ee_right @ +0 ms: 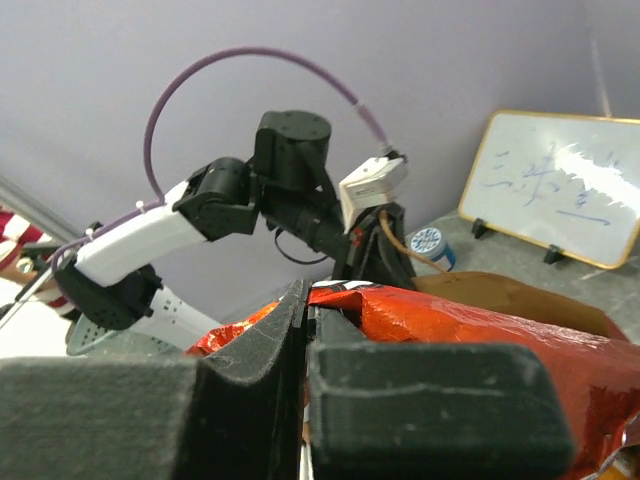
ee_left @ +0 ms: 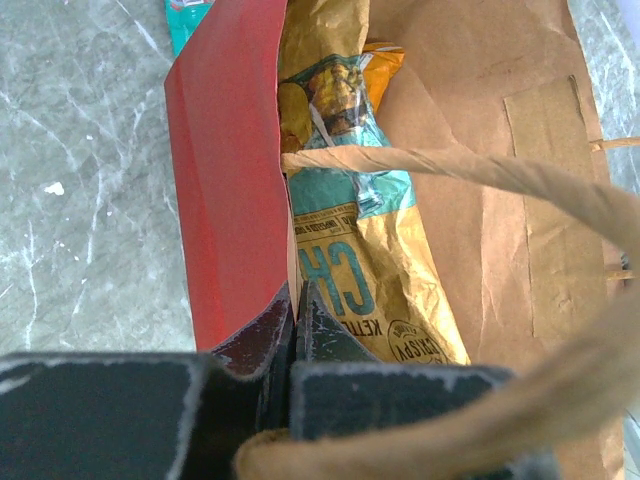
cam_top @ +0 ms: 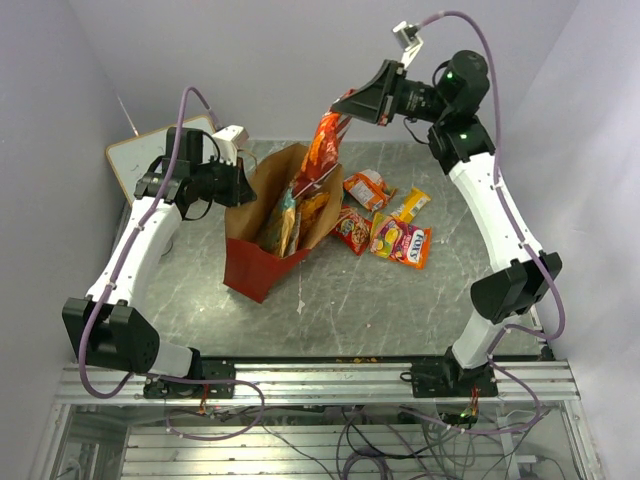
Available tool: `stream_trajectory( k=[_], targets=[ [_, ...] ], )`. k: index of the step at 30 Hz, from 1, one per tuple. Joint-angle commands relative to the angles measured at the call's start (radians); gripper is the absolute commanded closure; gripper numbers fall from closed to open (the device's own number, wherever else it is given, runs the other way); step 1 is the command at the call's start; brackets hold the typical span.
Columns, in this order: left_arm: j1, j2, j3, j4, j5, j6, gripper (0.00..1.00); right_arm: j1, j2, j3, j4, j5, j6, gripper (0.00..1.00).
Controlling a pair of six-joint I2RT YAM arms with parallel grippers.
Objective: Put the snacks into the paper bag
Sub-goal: Place the snack in the paper bag.
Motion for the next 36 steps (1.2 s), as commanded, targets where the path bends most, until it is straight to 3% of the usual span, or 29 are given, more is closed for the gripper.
stream_trajectory(
  k=[1, 15, 25, 36],
  targets=[
    [-0.004, -0.029, 0.024, 0.060, 0.050, -0.020, 0.93, 0.060, -0.007, 0.005, -0.055, 0.011, -0.080, 1.00],
    [-0.004, -0.026, 0.006, 0.072, 0.051, -0.035, 0.93, 0.191, 0.047, -0.061, -0.052, 0.009, -0.081, 1.00],
    [-0.004, -0.024, 0.004, 0.069, 0.052, -0.038, 0.93, 0.210, 0.081, -0.118, 0.010, 0.007, -0.029, 1.00],
    [-0.004, -0.025, 0.001, 0.071, 0.064, -0.039, 0.93, 0.210, 0.124, -0.077, -0.130, 0.113, -0.172, 1.00]
  ],
)
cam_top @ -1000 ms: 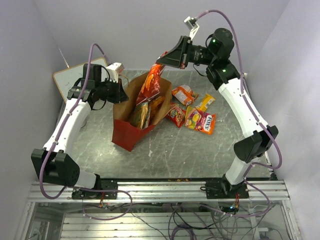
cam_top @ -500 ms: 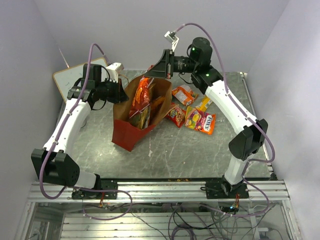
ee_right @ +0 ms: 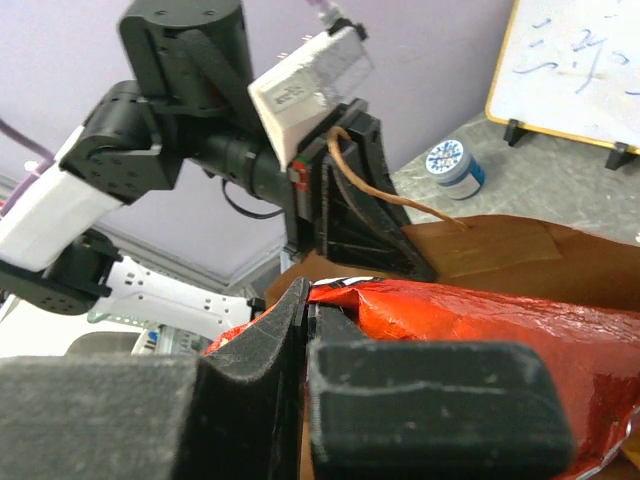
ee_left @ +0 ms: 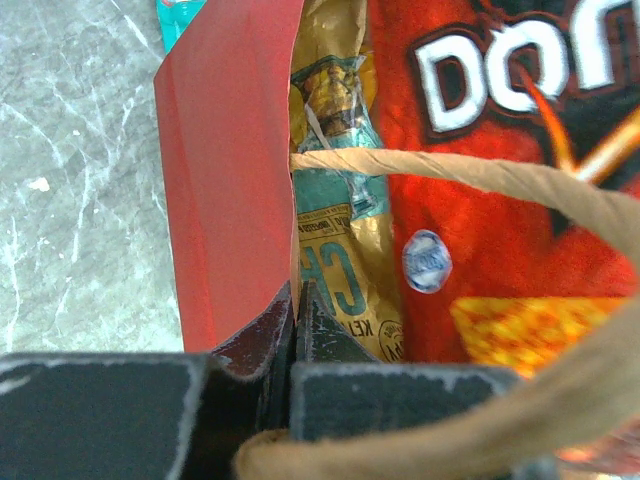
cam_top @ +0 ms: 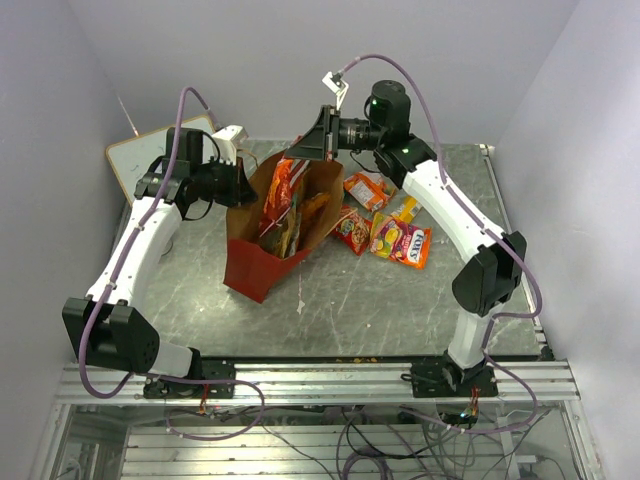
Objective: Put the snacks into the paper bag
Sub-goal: Place the snack in the paper bag.
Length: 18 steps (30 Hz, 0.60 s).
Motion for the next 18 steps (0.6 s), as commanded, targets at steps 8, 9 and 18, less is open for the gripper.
stream_trajectory(
  k=[8, 9, 18],
  targets=[
    [-0.004, -0.017, 0.007, 0.064, 0.060, -0.012, 0.93, 0.022, 0.065, 0.050, -0.018, 0.038, -0.063, 1.00],
    [-0.003, -0.018, 0.006, 0.065, 0.059, -0.013, 0.93, 0.027, 0.068, 0.051, -0.020, 0.038, -0.071, 1.00],
    [-0.004, -0.033, 0.009, 0.069, 0.033, -0.022, 0.93, 0.056, 0.071, 0.032, -0.153, 0.085, -0.226, 1.00]
  ],
)
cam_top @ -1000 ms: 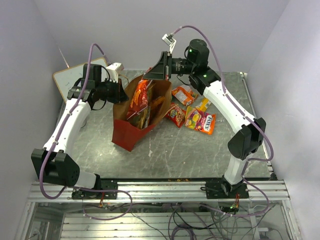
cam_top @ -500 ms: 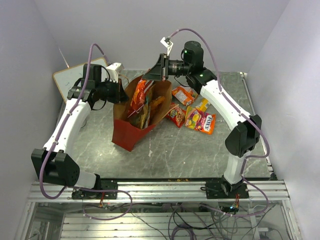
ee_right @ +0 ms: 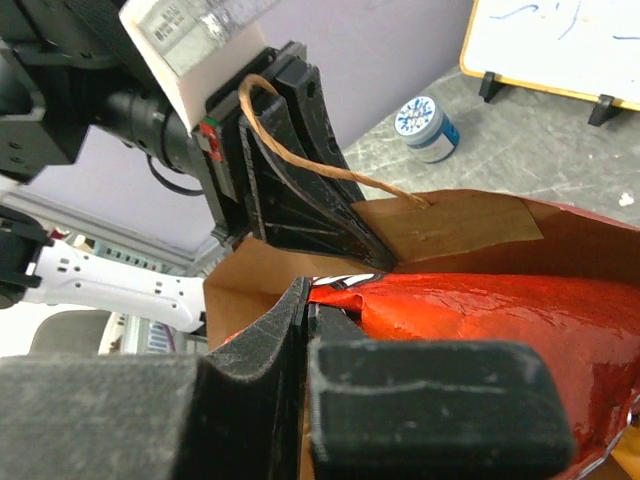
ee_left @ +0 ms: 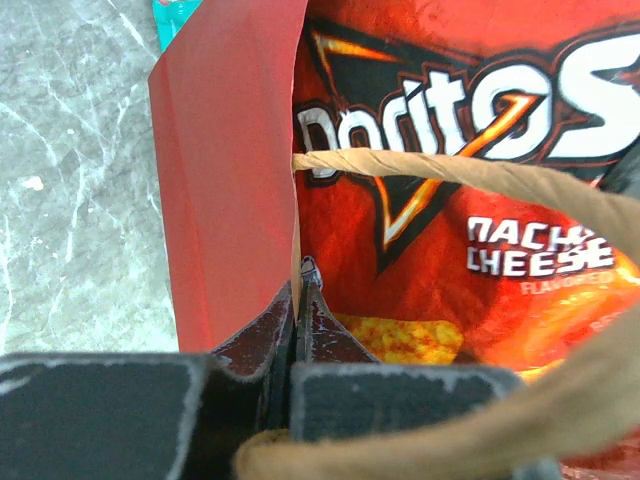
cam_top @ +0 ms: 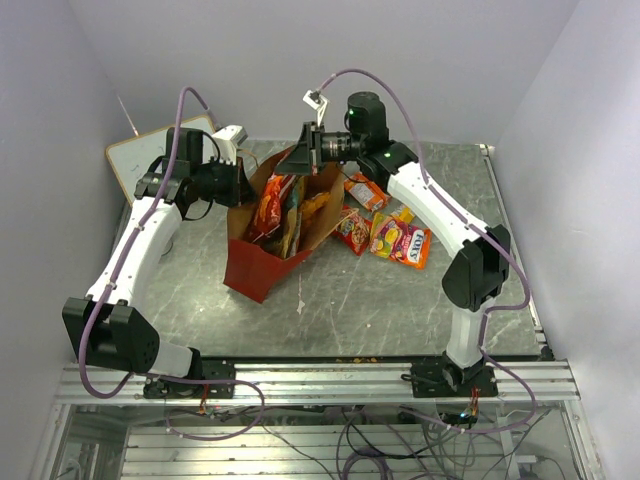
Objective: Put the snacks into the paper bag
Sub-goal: Place the snack in the paper bag.
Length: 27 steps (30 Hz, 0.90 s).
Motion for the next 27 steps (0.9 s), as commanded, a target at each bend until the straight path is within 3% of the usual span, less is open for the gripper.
stream_trajectory(
  k=[1, 8, 18, 27],
  targets=[
    [-0.004, -0.032, 0.009, 0.068, 0.028, -0.012, 0.93, 0.016, -0.008, 0.013, -0.070, 0.043, -0.118, 1.00],
    [-0.004, -0.023, 0.015, 0.066, 0.038, -0.007, 0.93, 0.034, -0.020, -0.045, -0.101, 0.132, -0.175, 1.00],
    [-0.004, -0.034, 0.002, 0.075, 0.030, 0.001, 0.93, 0.040, -0.039, -0.059, -0.151, 0.173, -0.250, 0.75],
    [-0.004, -0.039, -0.011, 0.080, 0.044, 0.019, 0.93, 0.039, -0.068, 0.004, -0.218, 0.151, -0.379, 0.62]
  ],
)
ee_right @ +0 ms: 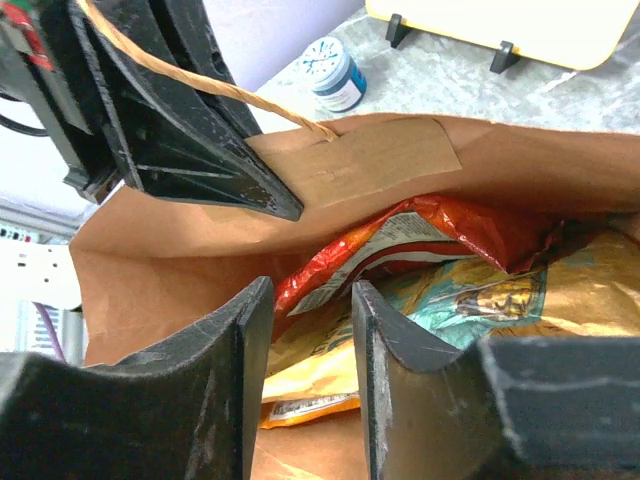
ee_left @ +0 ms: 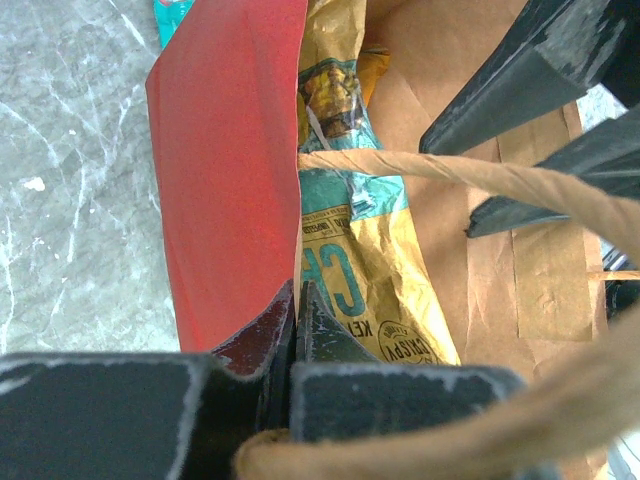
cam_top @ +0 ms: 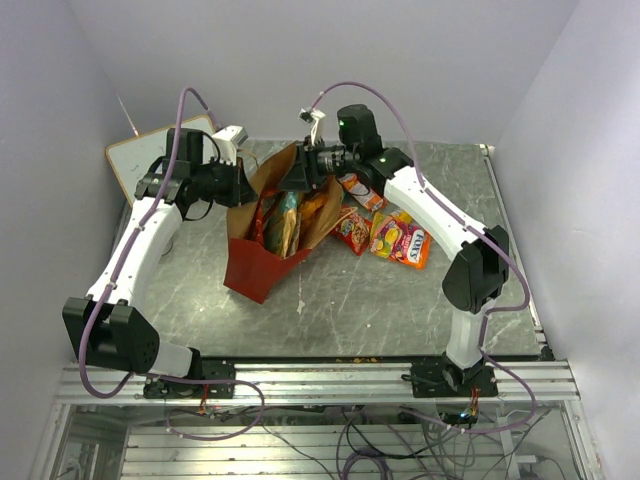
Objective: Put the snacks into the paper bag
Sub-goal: Place the snack in the paper bag, then pick up the snack from the center of the board.
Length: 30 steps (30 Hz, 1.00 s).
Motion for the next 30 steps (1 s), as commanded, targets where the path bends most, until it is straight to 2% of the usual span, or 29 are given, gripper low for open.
stream_trajectory(
  k=[1, 9, 13, 18, 20, 25, 30],
  targets=[
    [-0.004, -0.040, -0.011, 0.078, 0.048, 0.021, 0.93, 0.003, -0.064, 0.068, -0.047, -0.013, -0.107, 0.59],
    [-0.006, -0.050, -0.034, 0.093, 0.036, 0.034, 0.93, -0.024, -0.104, 0.147, -0.130, -0.007, -0.229, 0.42],
    [-0.006, -0.058, -0.039, 0.096, -0.034, 0.047, 0.93, -0.037, -0.154, 0.158, -0.167, 0.032, -0.282, 0.35],
    [-0.006, -0.060, -0.042, 0.101, -0.041, 0.042, 0.93, -0.064, -0.234, 0.146, -0.216, 0.141, -0.355, 0.33],
    [-0.006, -0.063, -0.035, 0.095, -0.062, 0.046, 0.93, -0.105, -0.275, 0.126, -0.219, 0.142, -0.361, 0.32],
    [0.006, -0.094, -0.028, 0.074, -0.125, 0.092, 0.93, -0.324, -0.342, 0.024, -0.177, 0.044, -0.318, 0.30],
    [0.033, -0.110, -0.035, 0.054, -0.182, 0.109, 0.93, -0.430, -0.371, -0.095, -0.202, 0.067, -0.396, 0.30]
  ],
)
